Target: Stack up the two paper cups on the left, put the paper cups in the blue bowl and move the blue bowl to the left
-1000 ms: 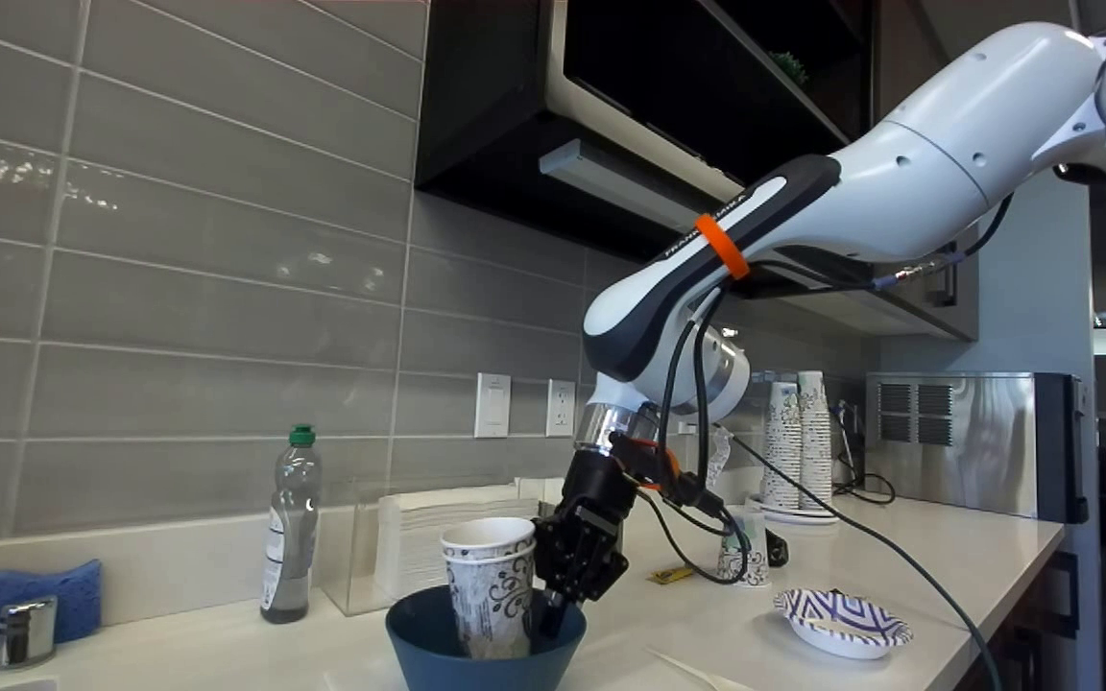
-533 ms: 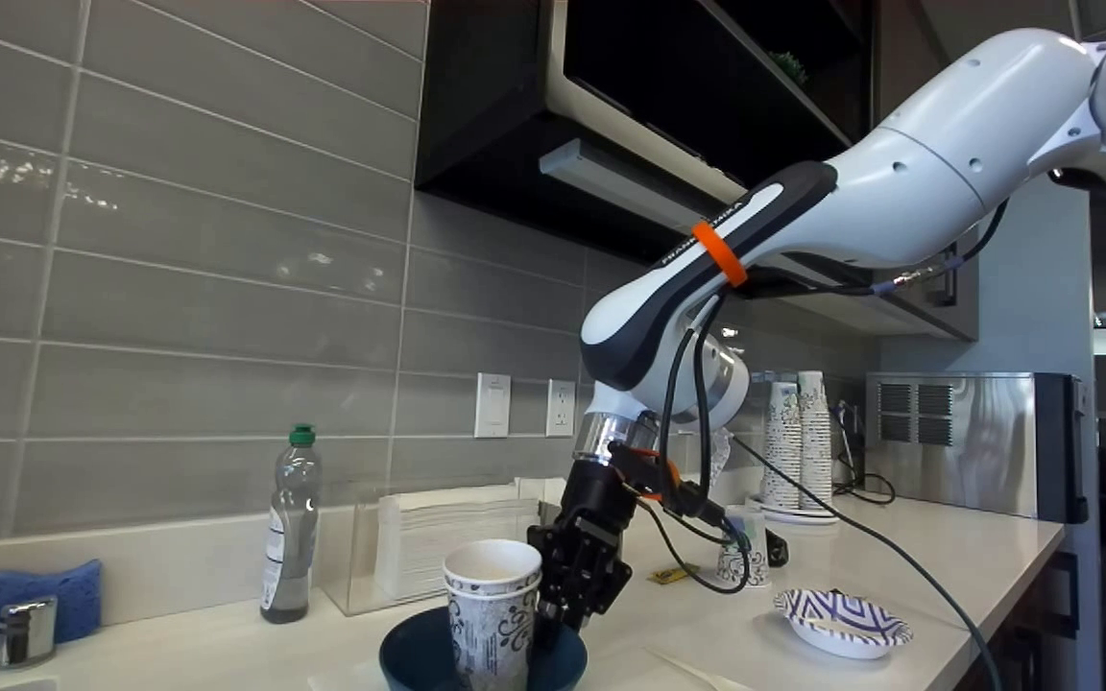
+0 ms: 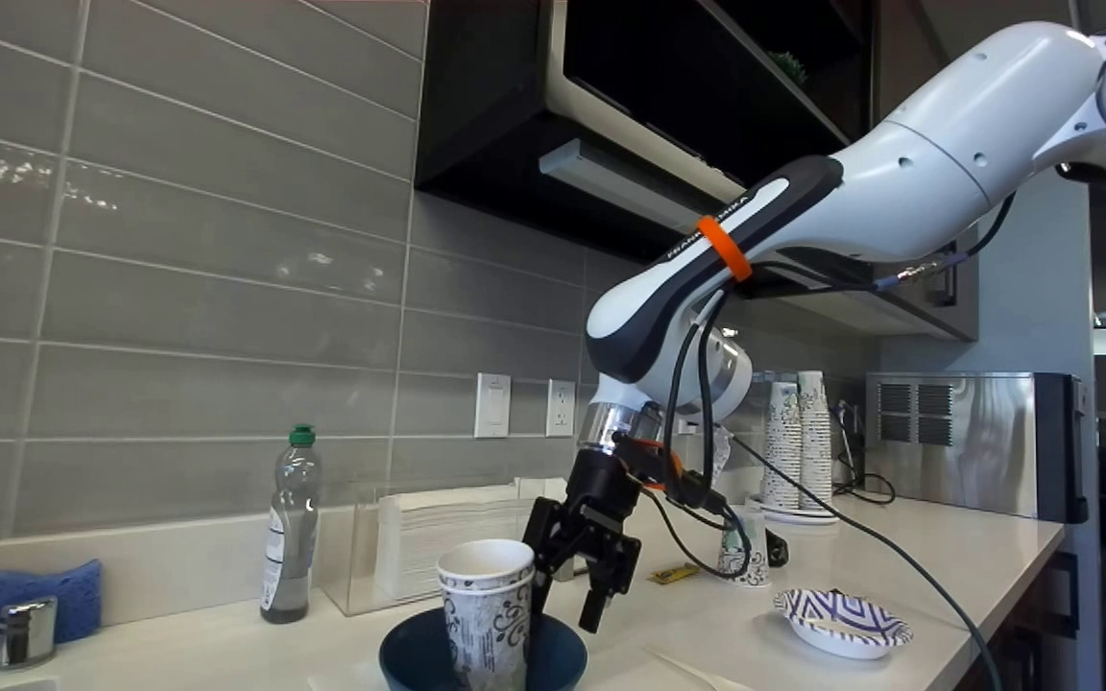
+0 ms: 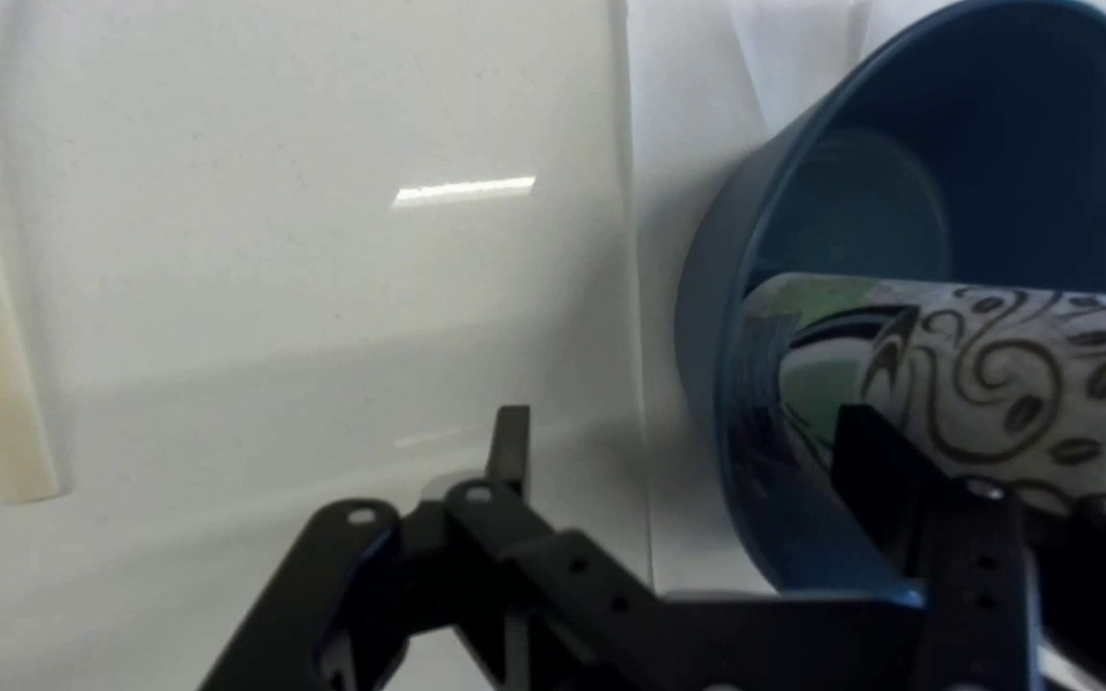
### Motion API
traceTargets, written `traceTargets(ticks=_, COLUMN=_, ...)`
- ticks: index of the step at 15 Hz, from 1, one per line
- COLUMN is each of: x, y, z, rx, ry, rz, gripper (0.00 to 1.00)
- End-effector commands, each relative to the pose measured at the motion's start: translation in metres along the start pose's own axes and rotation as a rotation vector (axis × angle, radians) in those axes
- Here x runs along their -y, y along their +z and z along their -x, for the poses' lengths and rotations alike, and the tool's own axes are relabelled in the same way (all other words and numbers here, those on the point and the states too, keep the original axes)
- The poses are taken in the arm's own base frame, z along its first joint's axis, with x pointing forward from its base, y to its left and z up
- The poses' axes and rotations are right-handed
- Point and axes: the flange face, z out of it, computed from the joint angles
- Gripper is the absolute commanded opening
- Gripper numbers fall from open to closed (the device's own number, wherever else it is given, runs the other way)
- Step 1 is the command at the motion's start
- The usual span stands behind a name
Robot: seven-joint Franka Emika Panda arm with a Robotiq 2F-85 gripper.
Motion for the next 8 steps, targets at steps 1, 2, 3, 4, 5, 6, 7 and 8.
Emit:
traceTargets(ticks=1, x=-0.002, y=-0.025, z=0.000, rx=-0.044, ry=-0.001, rz=0.044, gripper=1.00)
traceTargets(ticks=2, x=-0.003, y=-0.031, z=0.000, rx=-0.058, ry=-0.002, rz=0.050, gripper=1.00)
traceTargets(ticks=3, x=-0.004, y=-0.038, z=-0.001, rx=-0.071, ry=-0.005, rz=0.060, gripper=1.00)
traceTargets(ticks=4, x=-0.005, y=-0.046, z=0.000, rx=-0.085, ry=-0.006, rz=0.073, gripper=1.00)
traceTargets(ticks=5, x=-0.006, y=-0.054, z=0.000, rx=-0.099, ry=-0.006, rz=0.078, gripper=1.00)
traceTargets(ticks=6, x=-0.005, y=-0.062, z=0.000, rx=-0.114, ry=-0.009, rz=0.091, gripper=1.00)
traceTargets(ticks=7, x=-0.004, y=-0.071, z=0.000, rx=-0.129, ry=-0.016, rz=0.098, gripper=1.00)
traceTargets(ticks=8, x=-0.002, y=-0.079, z=0.001, rx=-0.140, ry=-0.023, rz=0.107, gripper=1.00)
